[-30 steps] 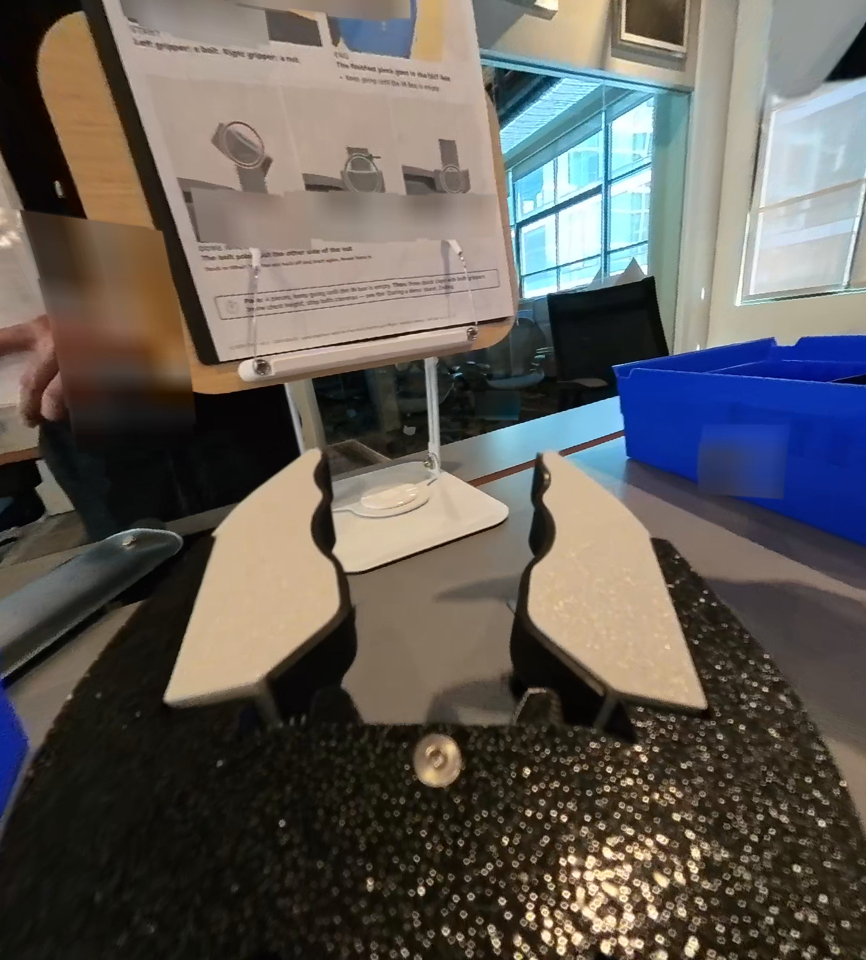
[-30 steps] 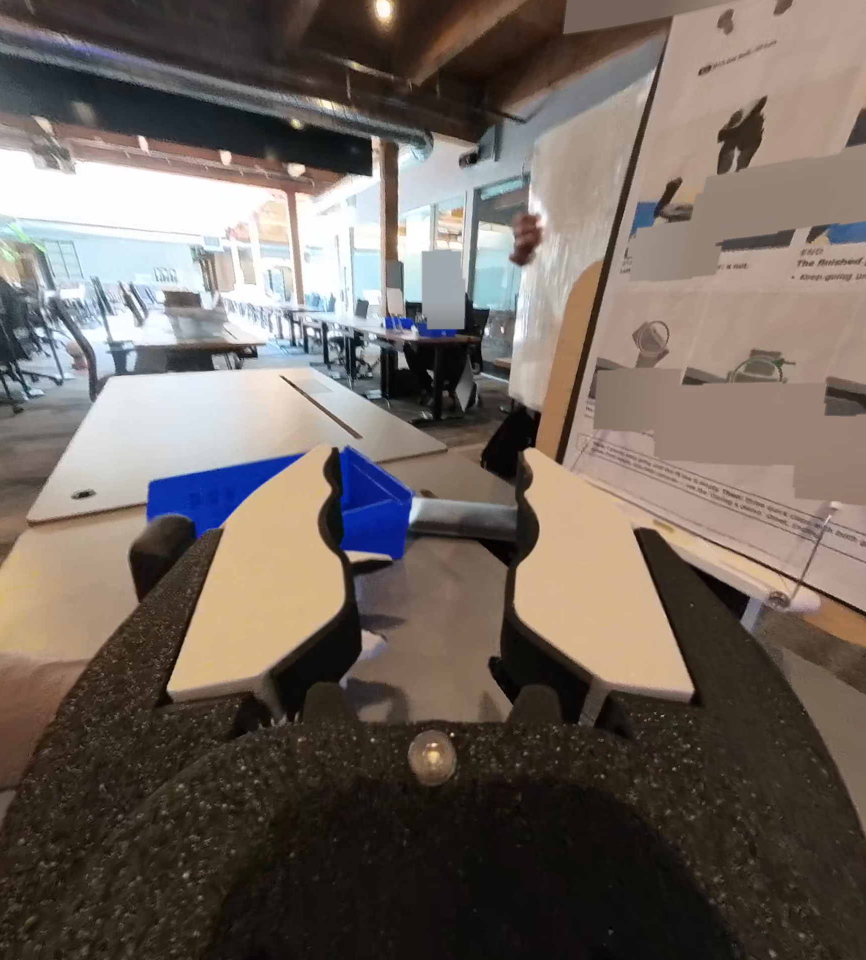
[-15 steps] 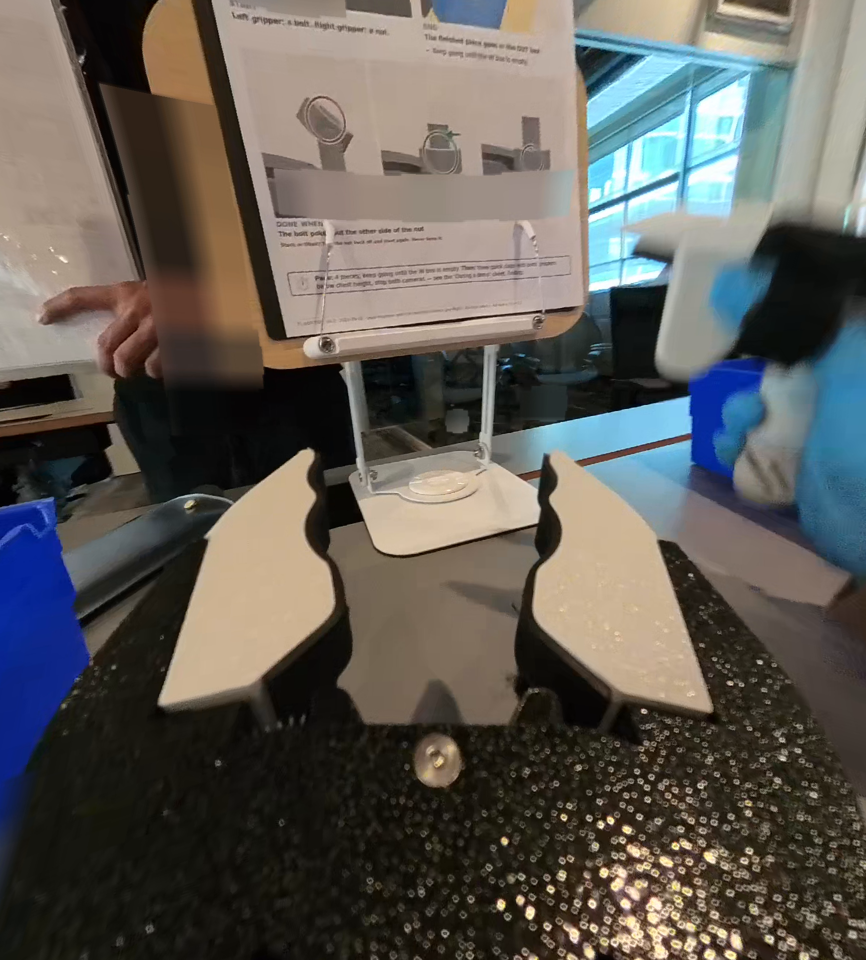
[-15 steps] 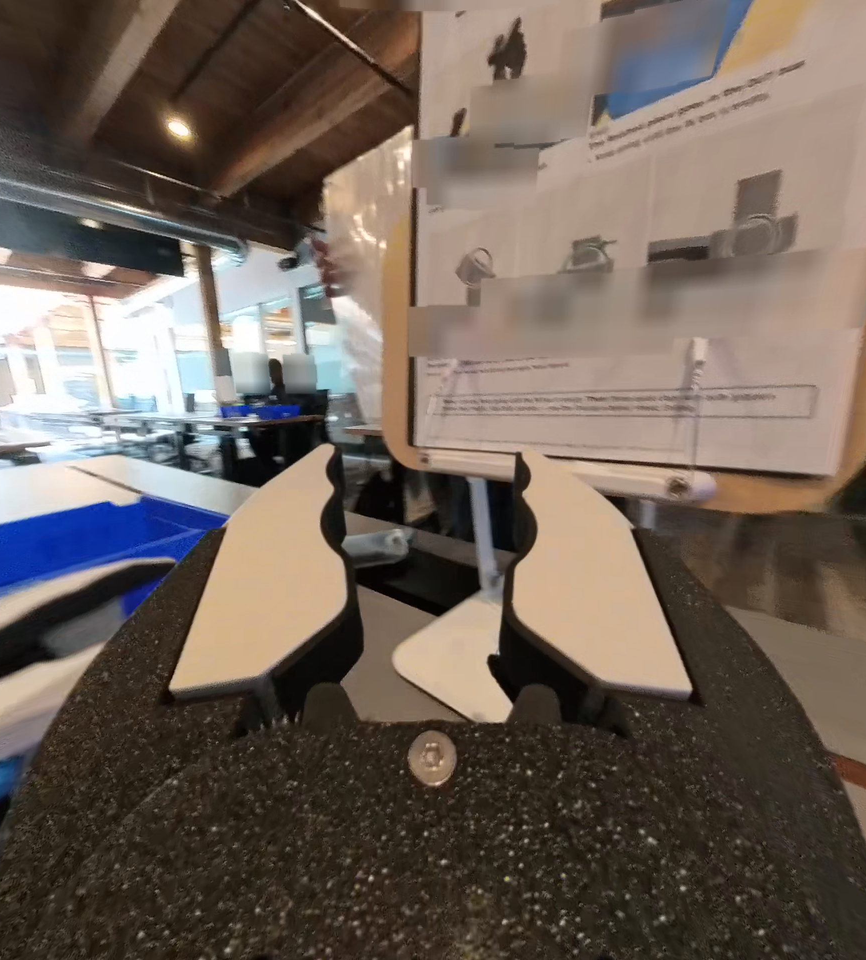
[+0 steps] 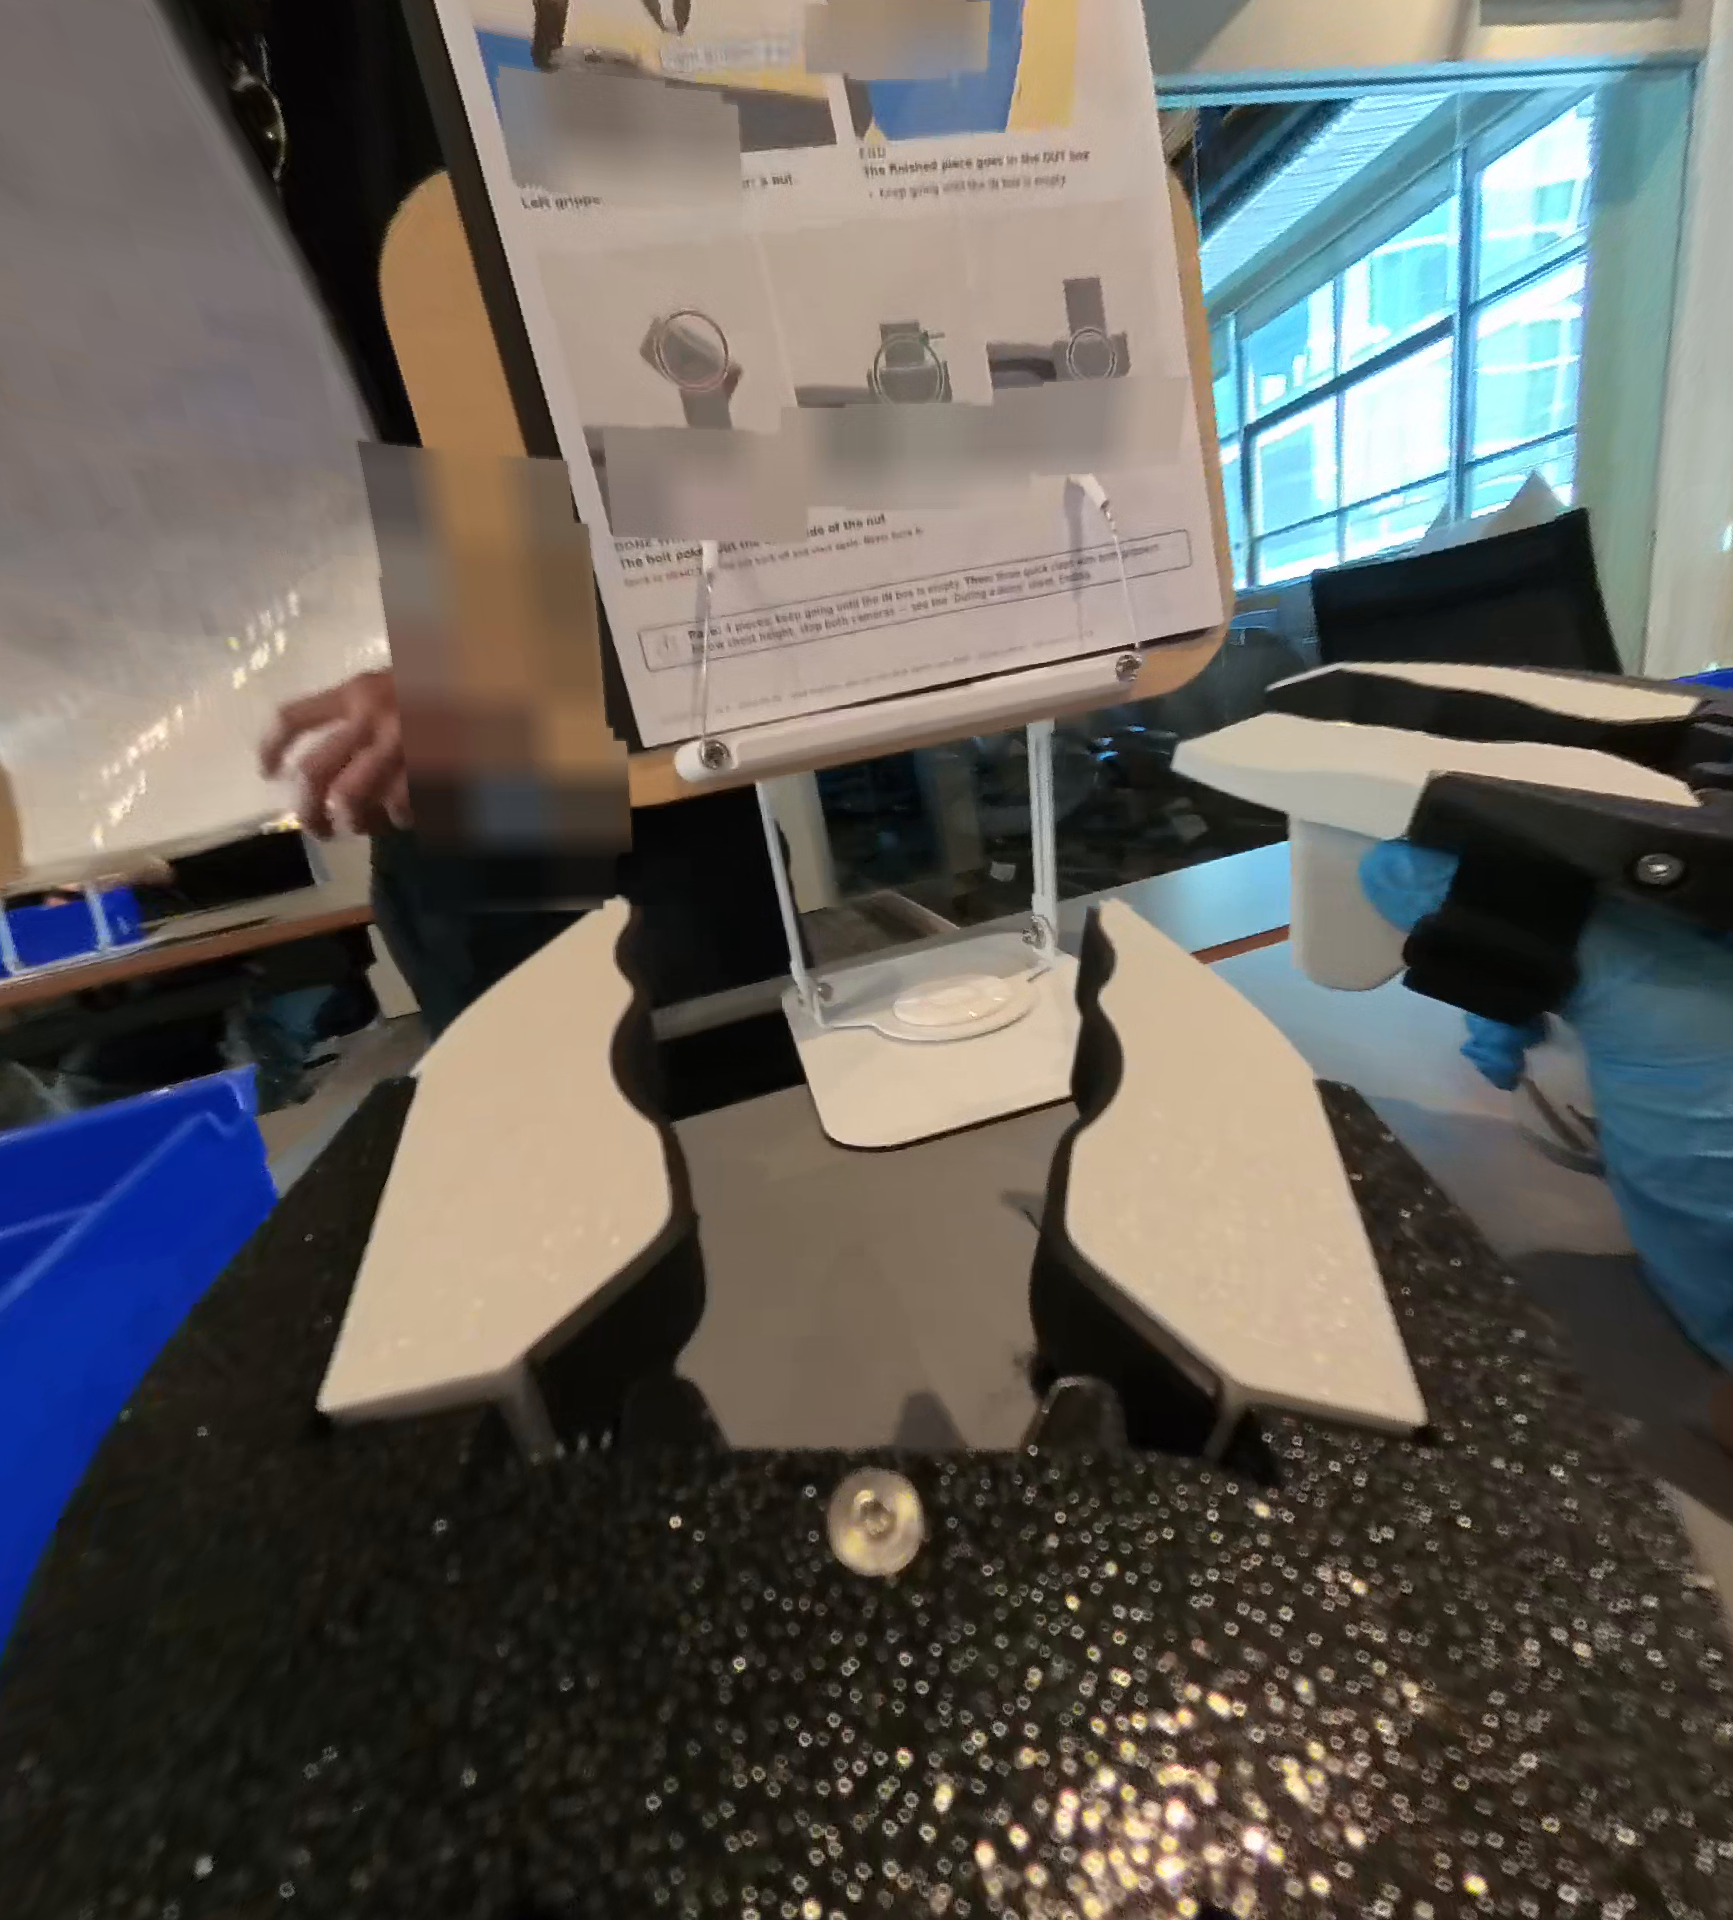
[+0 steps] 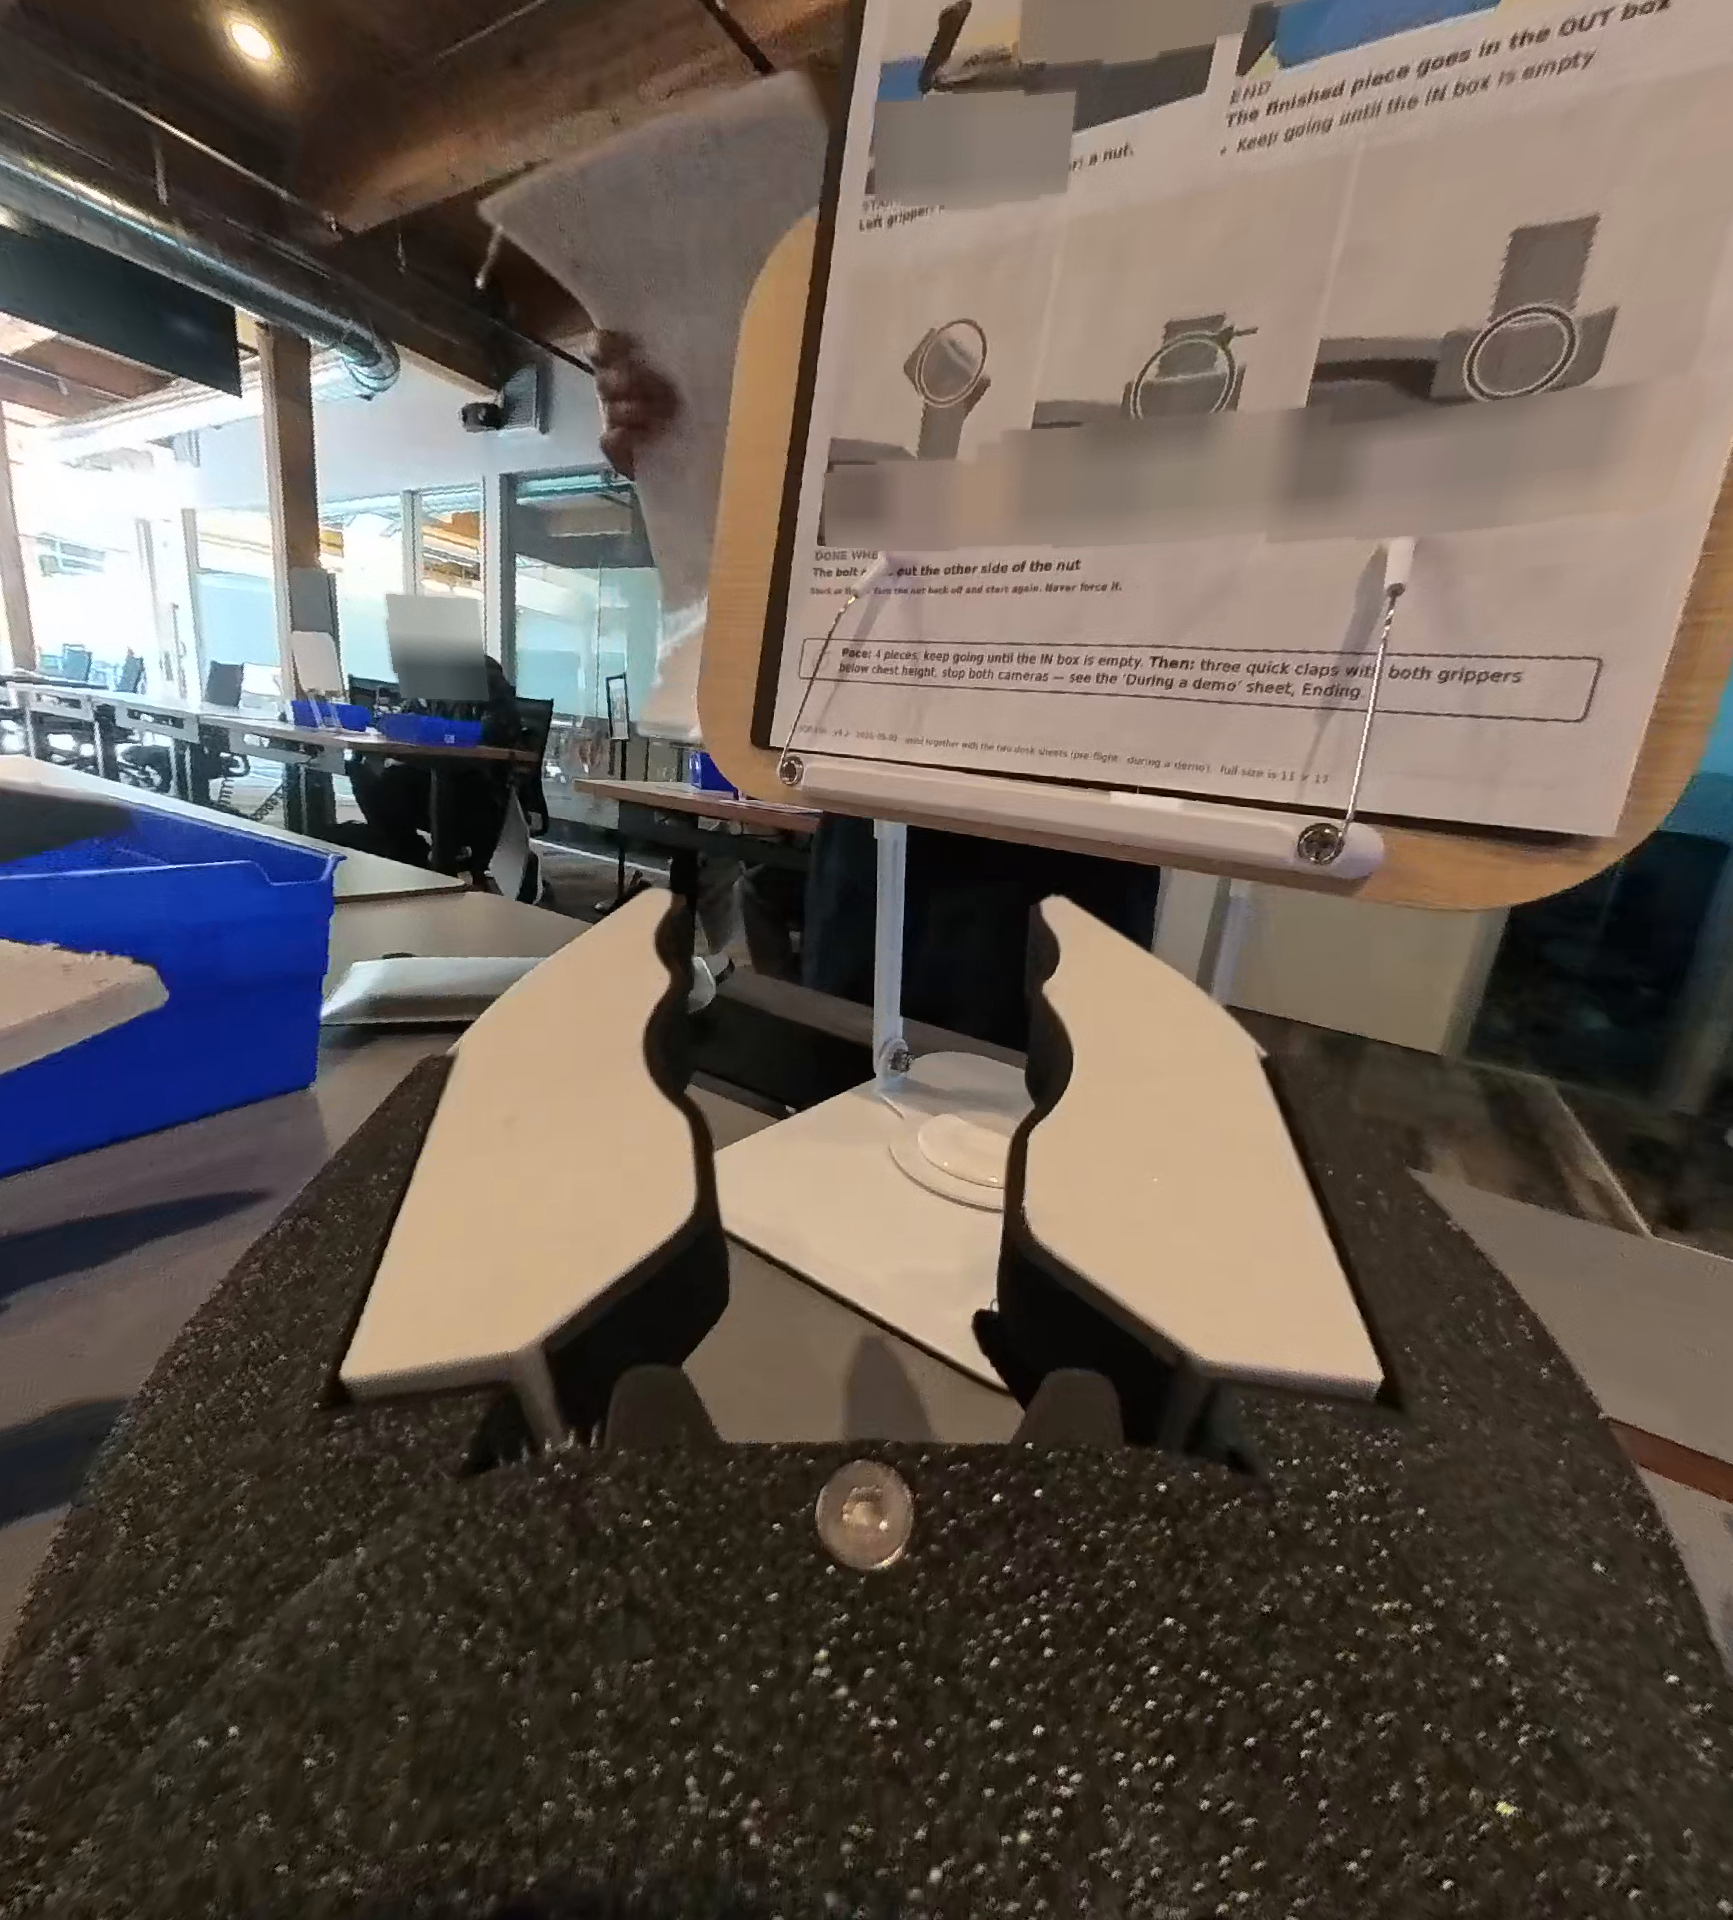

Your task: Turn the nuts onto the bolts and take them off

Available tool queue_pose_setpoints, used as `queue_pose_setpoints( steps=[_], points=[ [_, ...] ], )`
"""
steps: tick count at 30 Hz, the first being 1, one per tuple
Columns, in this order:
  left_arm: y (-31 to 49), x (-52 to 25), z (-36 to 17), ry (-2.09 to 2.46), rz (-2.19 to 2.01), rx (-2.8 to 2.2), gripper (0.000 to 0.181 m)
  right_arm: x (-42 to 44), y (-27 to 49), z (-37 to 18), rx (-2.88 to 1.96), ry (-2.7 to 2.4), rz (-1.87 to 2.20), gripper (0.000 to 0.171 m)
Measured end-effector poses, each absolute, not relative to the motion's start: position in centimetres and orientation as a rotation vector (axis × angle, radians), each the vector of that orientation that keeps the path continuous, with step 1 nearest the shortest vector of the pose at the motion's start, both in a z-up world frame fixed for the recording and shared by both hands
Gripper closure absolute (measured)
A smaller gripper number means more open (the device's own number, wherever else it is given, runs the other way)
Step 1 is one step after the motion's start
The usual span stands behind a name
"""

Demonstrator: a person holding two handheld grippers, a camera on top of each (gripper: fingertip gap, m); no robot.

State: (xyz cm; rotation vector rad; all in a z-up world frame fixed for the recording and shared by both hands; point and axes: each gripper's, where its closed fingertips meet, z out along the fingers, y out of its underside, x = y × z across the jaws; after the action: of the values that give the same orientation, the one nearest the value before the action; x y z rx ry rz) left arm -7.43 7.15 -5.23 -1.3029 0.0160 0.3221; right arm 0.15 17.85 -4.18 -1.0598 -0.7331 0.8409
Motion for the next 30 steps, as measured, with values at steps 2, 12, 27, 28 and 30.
queue_pose_setpoints(
  steps=[2,12,27,28,30],
  points=[
    [7.1,-7.6,-5.2,0.006,0.333,-1.303,0.101,0.1,17.8,-4.2,-1.061,-0.736,0.841,0.11],
    [7.1,-8.2,-5.5,-0.057,0.259,-1.313,0.092,0.8,17.6,-4.1,-1.054,-0.705,0.86,0.109],
    [6.8,-6.8,-5.0,0.055,0.346,-1.286,0.099,1.0,16.1,-4.1,-1.042,-0.775,1.043,0.107],
    [7.0,-6.6,-5.1,0.073,0.358,-1.298,0.101,0.9,16.3,-4.1,-1.042,-0.774,1.045,0.108],
    [7.3,-6.0,-5.4,0.119,0.376,-1.317,0.104,0.8,16.4,-4.2,-1.041,-0.776,1.039,0.109]
  ],
)
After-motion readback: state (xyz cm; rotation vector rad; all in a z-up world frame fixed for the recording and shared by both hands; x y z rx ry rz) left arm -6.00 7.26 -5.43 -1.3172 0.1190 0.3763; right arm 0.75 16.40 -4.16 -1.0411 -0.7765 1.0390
